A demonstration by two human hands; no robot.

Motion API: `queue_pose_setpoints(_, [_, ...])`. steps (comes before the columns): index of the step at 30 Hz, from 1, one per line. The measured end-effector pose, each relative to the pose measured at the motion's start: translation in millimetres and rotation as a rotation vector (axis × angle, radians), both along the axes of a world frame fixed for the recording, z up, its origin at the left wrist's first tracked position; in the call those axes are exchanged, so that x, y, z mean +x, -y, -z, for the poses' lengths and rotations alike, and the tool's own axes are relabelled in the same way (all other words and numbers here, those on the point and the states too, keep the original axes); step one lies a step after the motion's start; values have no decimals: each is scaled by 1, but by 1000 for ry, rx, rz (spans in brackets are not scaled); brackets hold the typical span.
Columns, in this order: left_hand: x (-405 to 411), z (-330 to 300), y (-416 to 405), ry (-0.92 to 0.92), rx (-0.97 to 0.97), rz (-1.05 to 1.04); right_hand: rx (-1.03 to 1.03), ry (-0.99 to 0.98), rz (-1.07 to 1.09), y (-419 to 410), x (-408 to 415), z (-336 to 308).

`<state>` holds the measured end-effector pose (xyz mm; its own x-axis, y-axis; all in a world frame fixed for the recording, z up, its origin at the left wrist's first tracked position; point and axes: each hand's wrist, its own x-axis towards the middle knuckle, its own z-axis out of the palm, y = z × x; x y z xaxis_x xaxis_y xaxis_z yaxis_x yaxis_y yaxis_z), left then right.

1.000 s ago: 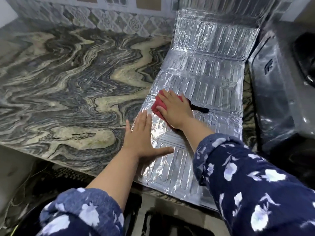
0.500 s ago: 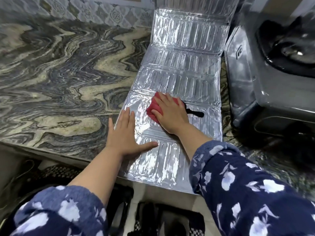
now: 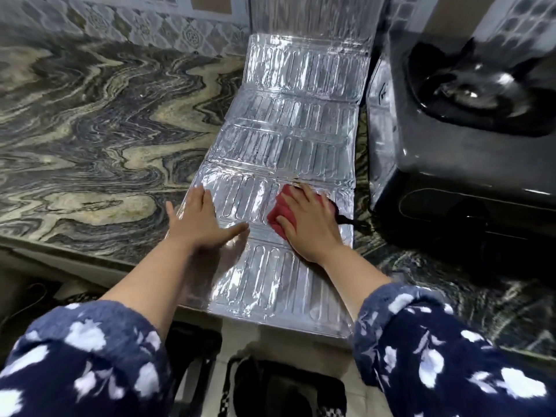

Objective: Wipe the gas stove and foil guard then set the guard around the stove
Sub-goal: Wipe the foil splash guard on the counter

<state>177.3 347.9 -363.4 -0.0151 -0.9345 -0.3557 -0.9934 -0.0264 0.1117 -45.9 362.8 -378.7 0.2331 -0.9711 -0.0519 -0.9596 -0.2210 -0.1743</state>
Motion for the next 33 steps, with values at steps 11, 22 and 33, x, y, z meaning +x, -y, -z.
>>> queue_pose_setpoints(11, [-18, 32, 31, -16, -335, 26, 2, 72, 376, 19, 18, 3])
queue_pose_setpoints(22, [-14, 35, 29, -38, -362, 39, 14, 149, 3, 36, 28, -3])
queue_pose_setpoints(33, [-4, 37, 11, -22, -373, 35, 19, 28, 272, 28, 10, 0])
